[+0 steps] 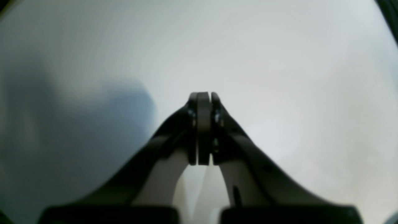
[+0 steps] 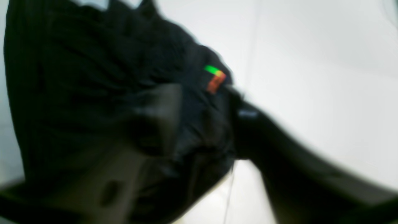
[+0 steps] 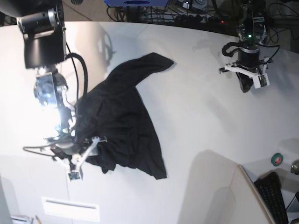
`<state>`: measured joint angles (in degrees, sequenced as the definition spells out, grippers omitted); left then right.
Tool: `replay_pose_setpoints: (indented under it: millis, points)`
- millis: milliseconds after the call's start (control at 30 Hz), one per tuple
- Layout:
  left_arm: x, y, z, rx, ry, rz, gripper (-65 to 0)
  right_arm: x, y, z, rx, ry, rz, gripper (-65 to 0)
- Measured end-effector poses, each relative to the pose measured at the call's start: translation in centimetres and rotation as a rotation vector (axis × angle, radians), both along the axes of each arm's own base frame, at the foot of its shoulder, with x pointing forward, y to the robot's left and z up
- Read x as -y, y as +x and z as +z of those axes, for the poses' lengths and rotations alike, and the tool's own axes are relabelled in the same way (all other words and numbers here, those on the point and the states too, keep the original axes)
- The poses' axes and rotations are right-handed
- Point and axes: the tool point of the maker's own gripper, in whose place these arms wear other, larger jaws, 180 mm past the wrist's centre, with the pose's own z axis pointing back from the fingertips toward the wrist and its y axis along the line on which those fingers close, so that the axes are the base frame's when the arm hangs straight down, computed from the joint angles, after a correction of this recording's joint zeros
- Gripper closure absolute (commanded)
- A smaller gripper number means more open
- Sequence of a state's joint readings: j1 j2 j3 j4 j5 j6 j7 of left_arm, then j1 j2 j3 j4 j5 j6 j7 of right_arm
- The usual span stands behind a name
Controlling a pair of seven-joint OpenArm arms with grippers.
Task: Layout the t-shirt on the table in an organized manner, then fold the t-shirt properly
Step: 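Lower the right gripper and grasp the black t-shirt's edge, then grasp the shirt with the left gripper and pull it apart from the right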
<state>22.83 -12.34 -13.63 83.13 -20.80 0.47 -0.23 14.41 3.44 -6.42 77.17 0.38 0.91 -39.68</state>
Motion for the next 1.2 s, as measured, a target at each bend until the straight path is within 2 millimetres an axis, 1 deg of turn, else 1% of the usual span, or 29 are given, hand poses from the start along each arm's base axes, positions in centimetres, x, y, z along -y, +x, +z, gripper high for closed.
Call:
replay_pose_setpoints:
  millis: [33,67,100,167,200,233,267,333,367,400,467,500,533,600,633,667,733,767,800,867,933,1000,1133,1200]
  points:
    - [-0.2,0.1,0.4,0.019,-0.029,0.017,0.0,0.1,0.3,-0.4,-0.016,-0.001,-0.001,-48.9]
    - [-0.3,0.2,0.8,0.036,-0.054,0.031,0.0,0.4,0.5,-0.9,-0.032,-0.005,-0.012,-50.9]
    - [-0.5,0.3,1.2,0.052,-0.074,0.043,-0.2,0.8,0.4,-1.4,-0.044,-0.016,-0.018,-50.6]
    - [-1.1,-0.2,1.5,0.056,-0.087,0.053,-17.9,1.4,-0.3,-2.5,-0.075,-0.028,-0.022,-49.5]
    - [-1.2,-0.3,1.4,0.054,-0.101,0.056,-23.0,1.6,-0.7,-3.0,-0.092,-0.033,-0.025,-49.4]
    - [-1.2,-0.4,1.3,0.048,-0.099,0.052,-25.2,1.9,-1.0,-3.5,-0.108,-0.038,-0.028,-49.4]
    - [-0.8,-0.3,1.1,0.038,-0.095,0.039,-25.2,2.0,-1.0,-3.8,-0.108,-0.041,-0.029,-49.4]
    - [0.7,-0.1,0.6,0.027,-0.108,0.003,-25.2,2.0,-0.7,-4.0,-0.093,-0.031,-0.024,-48.9]
    - [1.8,0.1,0.4,0.02,-0.113,-0.026,-25.2,2.2,-0.7,-4.0,-0.088,-0.034,-0.024,-45.5]
    - [3.3,0.4,0.2,0.015,-0.116,-0.073,-25.2,2.7,-0.7,-4.0,-0.082,-0.044,-0.025,-37.8]
    - [5.8,0.9,-0.4,0.002,-0.116,-0.141,-25.2,3.4,-1.4,-4.1,-0.078,-0.066,-0.03,-16.5]
    - [6.6,1.2,-0.6,-0.003,-0.105,-0.168,-25.2,3.3,-1.9,-4.1,-0.075,-0.063,-0.028,-2.6]
    - [7.4,1.6,-0.8,-0.004,-0.101,-0.194,-25.2,3.3,-2.4,-4.1,-0.075,-0.062,-0.027,0.0]
    - [9.1,2.0,-1.3,-0.018,-0.086,-0.245,-25.2,2.8,-2.9,-3.6,-0.056,-0.039,-0.029,0.0]
    - [10.2,2.2,-1.7,-0.026,-0.082,-0.275,-25.2,2.9,-2.8,-3.1,-0.039,-0.015,-0.051,0.0]
    - [11.1,2.5,-1.9,-0.03,-0.079,-0.302,-25.2,3.5,-2.8,-2.4,-0.018,0.007,-0.082,0.0]
    - [12.6,3.2,-2.1,-0.03,-0.069,-0.346,-25.2,5.6,-2.8,-1.1,0.025,0.025,-0.152,0.0]
    - [13.3,3.6,-2.1,-0.027,-0.06,-0.368,-25.2,7.0,-2.9,-0.4,0.047,0.028,-0.194,0.0]
    - [14.2,4.1,-2.1,-0.021,-0.054,-0.402,-25.2,8.8,-3.3,0.3,0.067,0.019,-0.238,0.0]
    - [15.7,5.0,-2.1,-0.017,-0.014,-0.458,-25.2,11.2,-4.2,1.3,0.101,0.014,-0.31,0.0]
    - [17.5,5.7,-2.1,-0.011,0.026,-0.535,-25.0,12.7,-5.0,1.3,0.101,0.009,-0.352,0.0]
    - [19.7,6.3,-2.0,-0.005,0.027,-0.594,-25.0,13.1,-5.6,1.0,0.091,0.017,-0.371,0.0]
    - [25.2,7.8,-1.6,0.029,-0.016,-0.675,-25.5,15.5,-7.5,0.3,0.075,0.027,-0.458,0.0]
    - [28.3,8.6,-2.1,0.022,-0.041,-0.711,-25.7,16.1,-8.0,0.1,0.074,0.025,-0.476,0.0]
